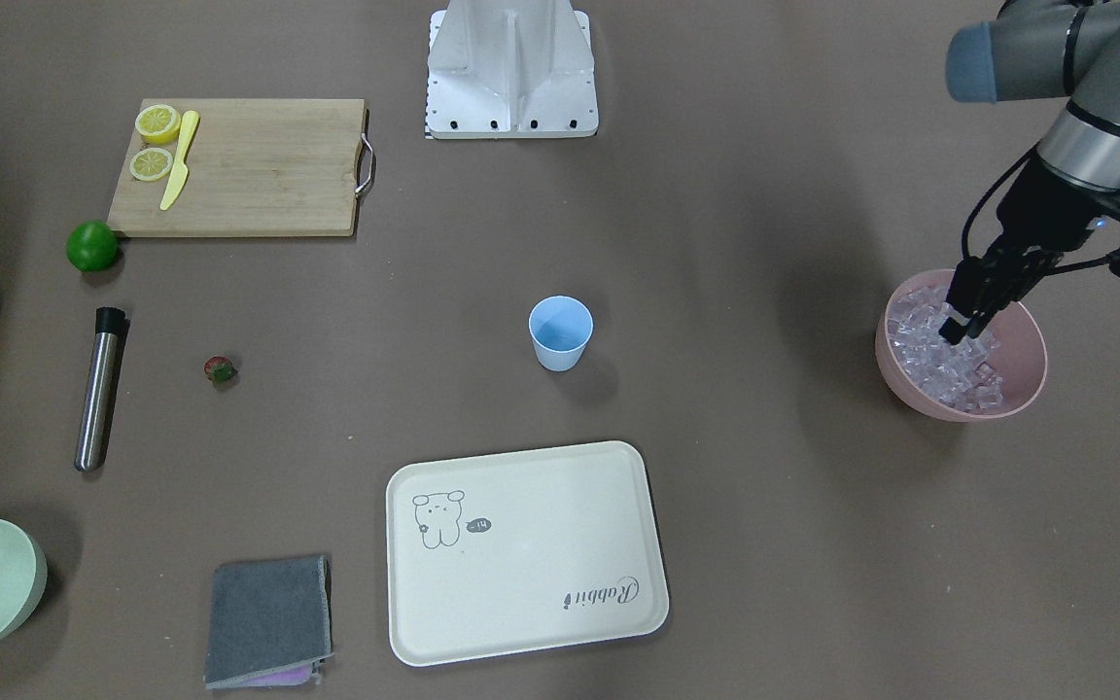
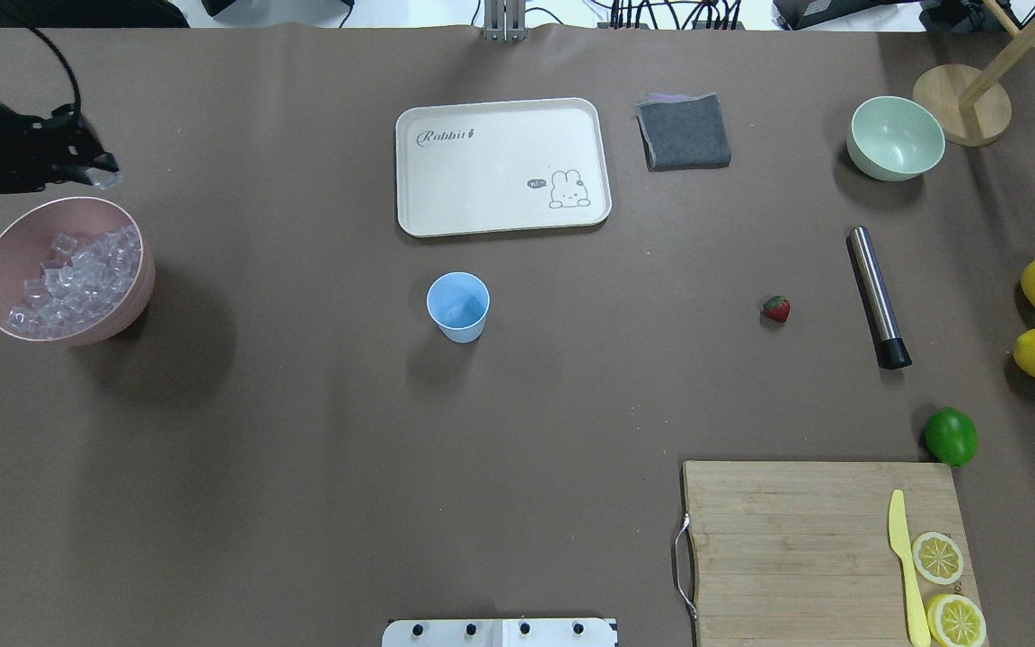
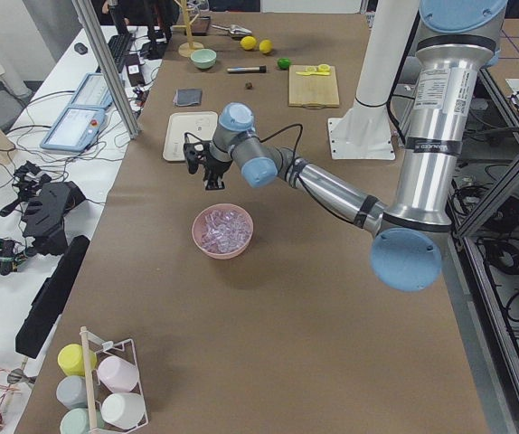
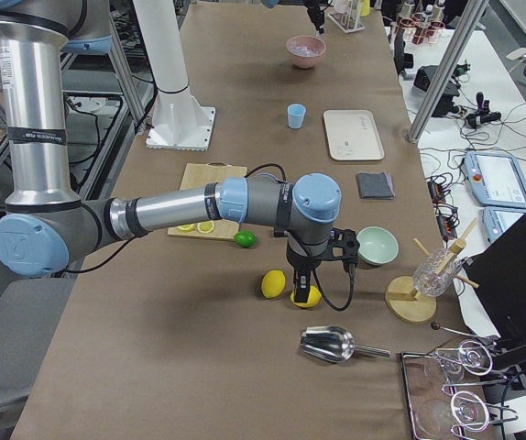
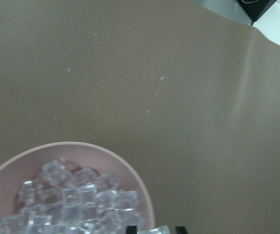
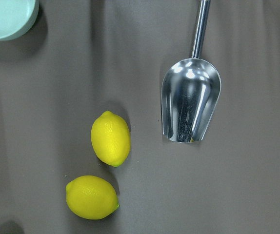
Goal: Mash ice and strawberries in cup
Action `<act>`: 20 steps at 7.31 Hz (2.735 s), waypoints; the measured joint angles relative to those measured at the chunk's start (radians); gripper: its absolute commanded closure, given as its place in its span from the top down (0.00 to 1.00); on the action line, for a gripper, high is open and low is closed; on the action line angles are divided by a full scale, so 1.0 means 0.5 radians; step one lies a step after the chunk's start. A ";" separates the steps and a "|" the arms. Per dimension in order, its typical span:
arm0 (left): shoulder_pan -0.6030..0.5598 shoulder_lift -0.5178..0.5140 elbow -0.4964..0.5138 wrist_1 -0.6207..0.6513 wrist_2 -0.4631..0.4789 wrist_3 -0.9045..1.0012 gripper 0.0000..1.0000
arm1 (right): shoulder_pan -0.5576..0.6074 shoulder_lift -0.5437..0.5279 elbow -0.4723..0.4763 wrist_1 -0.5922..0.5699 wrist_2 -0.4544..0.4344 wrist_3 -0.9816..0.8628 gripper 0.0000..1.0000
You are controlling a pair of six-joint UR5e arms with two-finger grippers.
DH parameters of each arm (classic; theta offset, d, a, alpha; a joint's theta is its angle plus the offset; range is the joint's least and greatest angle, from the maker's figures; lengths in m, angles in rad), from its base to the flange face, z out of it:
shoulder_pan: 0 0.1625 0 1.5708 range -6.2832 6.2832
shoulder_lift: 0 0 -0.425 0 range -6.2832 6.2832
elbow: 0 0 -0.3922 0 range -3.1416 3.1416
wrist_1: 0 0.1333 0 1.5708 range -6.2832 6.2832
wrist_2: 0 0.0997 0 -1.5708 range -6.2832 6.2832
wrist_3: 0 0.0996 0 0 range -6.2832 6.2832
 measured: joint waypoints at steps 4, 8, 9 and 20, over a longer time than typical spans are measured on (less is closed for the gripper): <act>0.682 -0.513 0.105 0.022 0.468 -0.488 0.00 | 0.000 0.008 0.003 -0.001 -0.023 0.000 1.00; 0.946 -0.678 0.289 0.022 0.739 -0.503 0.00 | 0.000 -0.002 0.018 0.000 -0.030 0.002 1.00; 0.977 -0.696 0.318 0.019 0.777 -0.505 0.00 | 0.000 -0.002 0.019 0.000 -0.030 0.002 1.00; 0.664 -0.694 0.109 0.651 0.473 0.103 0.97 | 0.000 0.000 0.017 0.000 -0.027 0.011 1.00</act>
